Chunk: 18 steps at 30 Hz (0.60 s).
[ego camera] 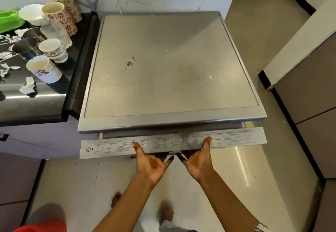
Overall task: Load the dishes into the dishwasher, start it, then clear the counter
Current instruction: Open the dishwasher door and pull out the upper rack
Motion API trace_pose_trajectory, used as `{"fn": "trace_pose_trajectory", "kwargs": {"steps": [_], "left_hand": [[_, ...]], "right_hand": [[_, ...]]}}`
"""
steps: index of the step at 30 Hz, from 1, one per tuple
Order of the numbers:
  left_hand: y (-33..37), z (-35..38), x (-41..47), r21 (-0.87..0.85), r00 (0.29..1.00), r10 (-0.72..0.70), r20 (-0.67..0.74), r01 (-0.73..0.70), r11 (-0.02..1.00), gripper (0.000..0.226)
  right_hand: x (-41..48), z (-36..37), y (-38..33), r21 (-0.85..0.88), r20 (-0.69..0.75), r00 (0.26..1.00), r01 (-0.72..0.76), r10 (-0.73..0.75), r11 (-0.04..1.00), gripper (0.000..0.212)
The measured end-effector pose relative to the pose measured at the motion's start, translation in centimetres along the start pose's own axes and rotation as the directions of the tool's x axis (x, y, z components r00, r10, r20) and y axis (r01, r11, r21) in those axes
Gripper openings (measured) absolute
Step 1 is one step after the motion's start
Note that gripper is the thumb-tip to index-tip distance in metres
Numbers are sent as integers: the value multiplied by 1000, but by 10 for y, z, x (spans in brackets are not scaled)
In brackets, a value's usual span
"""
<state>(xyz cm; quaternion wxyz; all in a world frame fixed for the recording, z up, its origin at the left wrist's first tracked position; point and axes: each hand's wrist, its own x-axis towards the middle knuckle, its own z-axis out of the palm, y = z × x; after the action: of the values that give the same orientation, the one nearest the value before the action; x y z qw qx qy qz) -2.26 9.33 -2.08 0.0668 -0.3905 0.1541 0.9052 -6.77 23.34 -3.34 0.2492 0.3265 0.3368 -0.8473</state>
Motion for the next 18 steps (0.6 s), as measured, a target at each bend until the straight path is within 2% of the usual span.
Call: {"fn": "trace_pose_trajectory", "kwargs": {"steps": [3, 5, 6, 7, 8, 9, 10, 11, 12, 13, 14, 15, 16, 18], "left_hand": [[5, -6, -1, 43, 1000, -10, -26, 12, 999, 86], [10, -6, -1, 172, 999, 17, -43, -10, 985, 80], [14, -7, -3, 265, 998, 27, -50, -13, 964, 75], [17, -10, -7, 391, 997, 46, -68, -15, 920, 69], [20, -15, -13, 533, 992, 87, -95, -23, 846, 61], [22, -21, -20, 673, 979, 169, -110, -51, 738, 51], [25, -27, -28, 802, 950, 303, -78, -121, 585, 41], [29, -33, -34, 905, 886, 462, 38, -226, 359, 33], [33, -39, -39, 944, 788, 575, 221, -320, 76, 25], [37, -43, -39, 907, 675, 614, 410, -370, -200, 19], [41, -45, -37, 827, 586, 585, 561, -367, -425, 16], [44, -46, -33, 731, 521, 528, 671, -340, -592, 21], [46, -46, -25, 641, 486, 464, 741, -303, -706, 28], [50, -43, -11, 535, 476, 392, 787, -212, -818, 39]], "right_hand": [[-6, -5, -2, -32, 36, 999, -8, 9, 999, 70], [-12, 1, -10, -232, 0, 1000, -10, 10, 973, 63], [-18, 3, -13, -423, -23, 1000, -5, -6, 906, 58], [-25, 3, -15, -645, -29, 998, 27, -60, 764, 49], [-32, -3, -17, -833, -2, 988, 83, -152, 547, 39], [-39, -12, -18, -951, 67, 959, 145, -276, 274, 30], [-43, -19, -21, -982, 163, 906, 188, -391, 25, 23], [-45, -23, -24, -964, 265, 843, 228, -469, -135, 20], [-45, -24, -25, -932, 361, 772, 278, -523, -234, 19], [-41, -24, -27, -891, 453, 697, 329, -556, -314, 20], [-35, -22, -27, -840, 540, 634, 364, -553, -402, 21], [-27, -18, -26, -779, 622, 577, 389, -529, -492, 21], [-20, -12, -26, -716, 690, 528, 400, -494, -572, 21], [-7, -1, -26, -604, 778, 475, 382, -412, -700, 26]]}}
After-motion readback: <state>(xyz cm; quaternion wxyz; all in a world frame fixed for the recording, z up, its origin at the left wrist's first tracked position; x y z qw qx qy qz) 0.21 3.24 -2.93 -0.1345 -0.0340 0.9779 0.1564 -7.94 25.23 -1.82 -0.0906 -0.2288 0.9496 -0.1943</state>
